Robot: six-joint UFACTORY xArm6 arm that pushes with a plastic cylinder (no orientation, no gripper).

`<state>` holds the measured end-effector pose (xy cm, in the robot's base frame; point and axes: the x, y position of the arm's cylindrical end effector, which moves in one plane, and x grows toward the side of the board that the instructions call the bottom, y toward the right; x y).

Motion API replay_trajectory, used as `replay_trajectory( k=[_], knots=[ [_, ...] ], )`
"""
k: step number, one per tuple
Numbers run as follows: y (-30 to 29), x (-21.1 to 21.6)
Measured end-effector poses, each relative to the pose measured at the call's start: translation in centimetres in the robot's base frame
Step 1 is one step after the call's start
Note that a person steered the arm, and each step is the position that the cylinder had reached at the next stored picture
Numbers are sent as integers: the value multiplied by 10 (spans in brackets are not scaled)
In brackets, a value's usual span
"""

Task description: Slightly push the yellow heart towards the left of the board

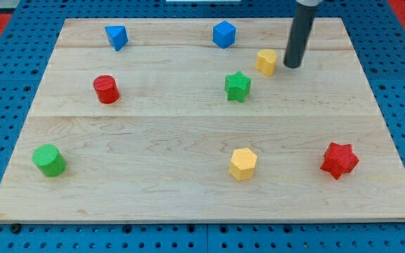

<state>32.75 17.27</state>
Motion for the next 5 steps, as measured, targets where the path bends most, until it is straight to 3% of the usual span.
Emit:
replay_trajectory(
  k=[1, 3, 5],
  knots=[
    [14, 56],
    [-53, 119],
    [-59, 202]
  ],
)
